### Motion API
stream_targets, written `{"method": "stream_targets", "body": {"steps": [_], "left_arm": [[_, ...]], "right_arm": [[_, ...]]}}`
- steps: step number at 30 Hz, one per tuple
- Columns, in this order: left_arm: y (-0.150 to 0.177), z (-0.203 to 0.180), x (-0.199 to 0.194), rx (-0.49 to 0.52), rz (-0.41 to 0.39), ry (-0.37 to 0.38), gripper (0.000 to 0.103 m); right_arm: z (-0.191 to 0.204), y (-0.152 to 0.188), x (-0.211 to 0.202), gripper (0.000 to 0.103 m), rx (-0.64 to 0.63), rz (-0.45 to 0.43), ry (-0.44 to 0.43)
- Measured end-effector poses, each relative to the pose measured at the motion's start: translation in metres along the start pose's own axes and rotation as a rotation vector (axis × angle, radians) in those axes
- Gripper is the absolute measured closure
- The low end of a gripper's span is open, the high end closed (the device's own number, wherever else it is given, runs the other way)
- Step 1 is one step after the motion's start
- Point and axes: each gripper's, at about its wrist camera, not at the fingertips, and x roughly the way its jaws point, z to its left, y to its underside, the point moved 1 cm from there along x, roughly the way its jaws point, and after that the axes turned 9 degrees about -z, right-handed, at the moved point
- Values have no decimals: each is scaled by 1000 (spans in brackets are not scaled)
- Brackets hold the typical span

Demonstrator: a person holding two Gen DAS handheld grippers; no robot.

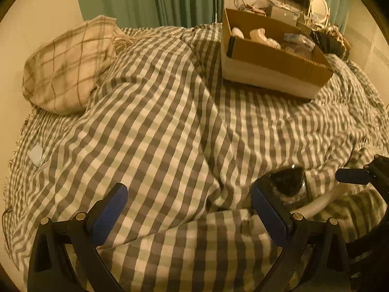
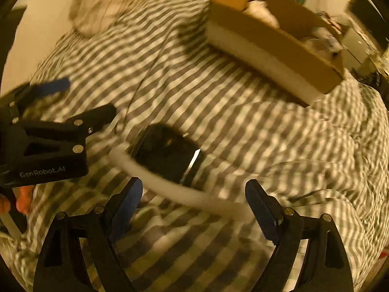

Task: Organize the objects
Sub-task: 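Move both tools back to the black plastic loop and white foam tube, then grasp the black plastic loop with the left tool while the right tool grasps the white foam tube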

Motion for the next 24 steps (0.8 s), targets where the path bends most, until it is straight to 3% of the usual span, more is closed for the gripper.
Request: {"method": "stream_targets", "body": {"steps": [4, 6, 8, 11, 17, 24], "left_arm": [[1, 7, 1, -27, 8, -5, 0], [1, 9, 1, -39, 14, -2, 0], [1, 12, 0, -50, 12, -1, 0], [-1, 16, -2, -68, 7, 3, 0], [-5, 14, -9, -70, -10, -5, 0], [-11, -21, -9, 21, -9, 5, 0]], "right_arm": [[14, 5, 21, 17, -69, 72, -4], [12, 6, 25, 31, -58, 86, -21], [12, 7, 23, 64, -57, 83, -44], [17, 8, 12, 87, -87, 54, -35], [4, 5, -29, 97, -47, -62, -28], [-35, -15, -56, 97, 88, -172, 30]]}}
